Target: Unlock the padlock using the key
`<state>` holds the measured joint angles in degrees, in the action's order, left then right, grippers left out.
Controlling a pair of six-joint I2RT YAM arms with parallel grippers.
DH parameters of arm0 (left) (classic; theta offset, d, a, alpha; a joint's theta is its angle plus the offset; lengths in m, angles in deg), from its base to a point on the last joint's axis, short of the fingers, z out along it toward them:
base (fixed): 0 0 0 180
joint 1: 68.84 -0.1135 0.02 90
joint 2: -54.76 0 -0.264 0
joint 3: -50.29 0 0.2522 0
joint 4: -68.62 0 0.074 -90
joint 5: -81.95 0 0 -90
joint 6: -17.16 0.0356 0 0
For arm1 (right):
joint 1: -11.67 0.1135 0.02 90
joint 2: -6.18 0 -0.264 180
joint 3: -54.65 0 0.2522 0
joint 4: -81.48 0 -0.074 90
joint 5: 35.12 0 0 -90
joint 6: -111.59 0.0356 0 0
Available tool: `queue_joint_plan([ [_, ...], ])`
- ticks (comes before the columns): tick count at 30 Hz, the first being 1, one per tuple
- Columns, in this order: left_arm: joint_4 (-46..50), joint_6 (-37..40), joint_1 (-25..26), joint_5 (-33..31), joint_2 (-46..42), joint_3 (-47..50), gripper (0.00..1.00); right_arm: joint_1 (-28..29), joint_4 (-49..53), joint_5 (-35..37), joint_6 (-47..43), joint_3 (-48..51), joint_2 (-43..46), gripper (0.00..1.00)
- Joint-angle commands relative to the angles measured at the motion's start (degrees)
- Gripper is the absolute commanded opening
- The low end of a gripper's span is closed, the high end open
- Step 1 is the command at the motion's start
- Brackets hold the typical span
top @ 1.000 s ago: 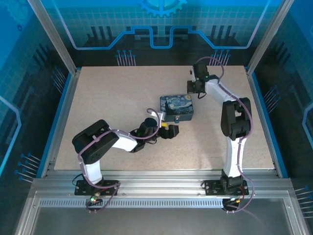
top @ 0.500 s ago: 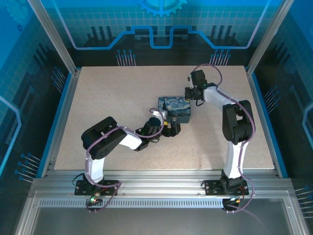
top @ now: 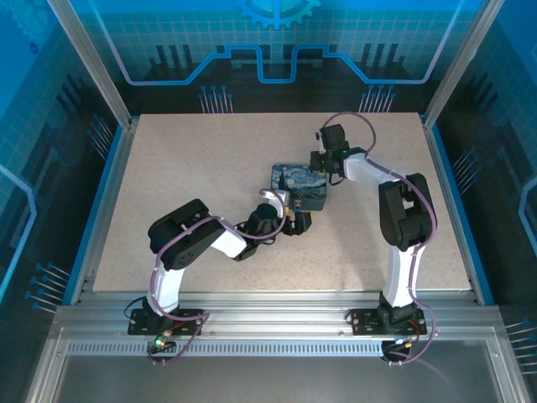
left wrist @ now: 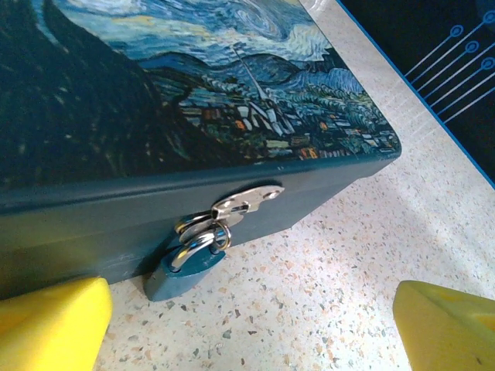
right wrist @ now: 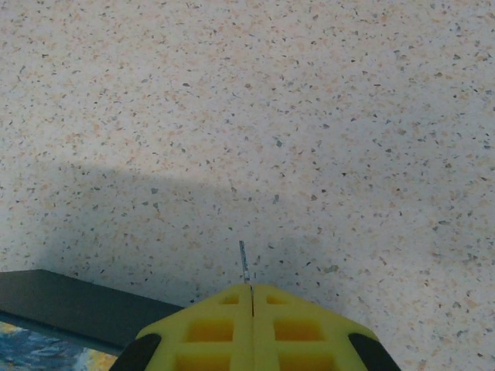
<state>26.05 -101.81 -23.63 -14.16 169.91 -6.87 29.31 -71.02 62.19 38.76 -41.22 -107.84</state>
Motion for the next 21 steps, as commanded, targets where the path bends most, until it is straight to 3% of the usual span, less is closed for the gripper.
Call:
queue_joint_plan([
  [1, -2.66, 3.03, 0.34, 5.75, 1.64, -2.57, 0.91, 2.64, 4.13, -4.23, 1.25, 2.19, 0.2, 0.0],
  [4, -2.42, 3.42, 0.34, 6.92, 1.65, -3.02, 0.88, 2.74, 3.93, -4.36, 1.63, 2.47, -0.06, 0.0],
  [12, -3.21, 4.04, 0.23, 9.51, 2.66, -4.09, 0.93, 2.85, 3.97, -4.5, 1.62, 2.42, 0.02, 0.0],
  [15, -4.71, 2.89, -0.66, 13.01, 3.7, -5.11, 0.86, 3.05, 4.27, -4.37, 1.49, 2.47, 0.02, 0.0],
  [21, -2.13, 2.81, -0.95, 8.19, 3.52, -5.66, 0.91, 3.17, 3.84, -3.98, 1.16, 3.43, 0.73, 0.0],
])
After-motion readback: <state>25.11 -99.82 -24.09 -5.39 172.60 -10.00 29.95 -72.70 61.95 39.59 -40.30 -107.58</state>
